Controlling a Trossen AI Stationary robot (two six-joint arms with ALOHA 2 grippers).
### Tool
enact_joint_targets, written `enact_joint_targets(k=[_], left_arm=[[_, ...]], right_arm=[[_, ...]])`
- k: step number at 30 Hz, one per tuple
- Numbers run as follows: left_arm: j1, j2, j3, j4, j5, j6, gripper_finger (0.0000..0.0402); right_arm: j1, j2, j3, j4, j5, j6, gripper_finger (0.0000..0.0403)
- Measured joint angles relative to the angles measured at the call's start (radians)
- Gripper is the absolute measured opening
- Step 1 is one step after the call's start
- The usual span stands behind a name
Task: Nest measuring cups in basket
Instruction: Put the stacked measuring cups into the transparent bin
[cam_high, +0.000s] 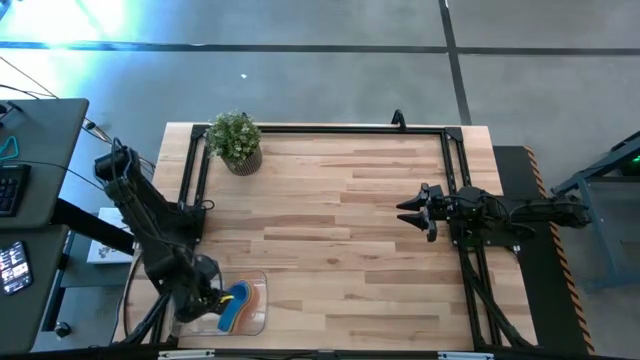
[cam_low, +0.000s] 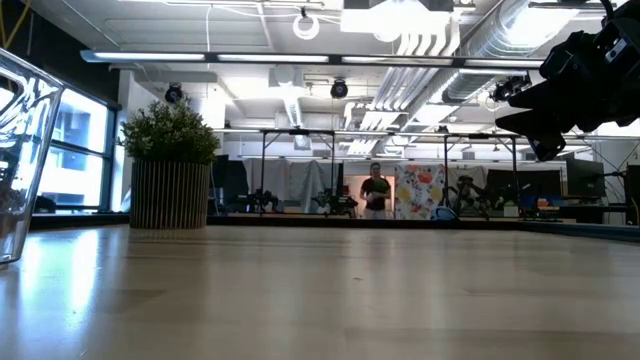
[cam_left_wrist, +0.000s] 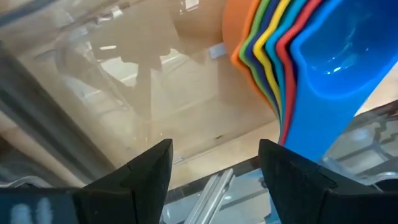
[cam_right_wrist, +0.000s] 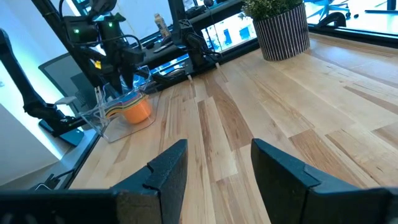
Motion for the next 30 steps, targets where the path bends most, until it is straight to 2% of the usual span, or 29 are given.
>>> enact_joint_targets(k=[12, 30], left_arm=[[0.019, 0.083, 0.000, 0.105, 0.000, 0.004, 0.0227], [0.039, 0.099, 0.000, 0.180, -0.017, 0.011, 0.0227]], right_arm=[[0.000, 0.000, 0.000, 0.000, 0.000, 0.000, 0.0169], [0.000, 0.000, 0.000, 0.000, 0.000, 0.000, 0.0169]])
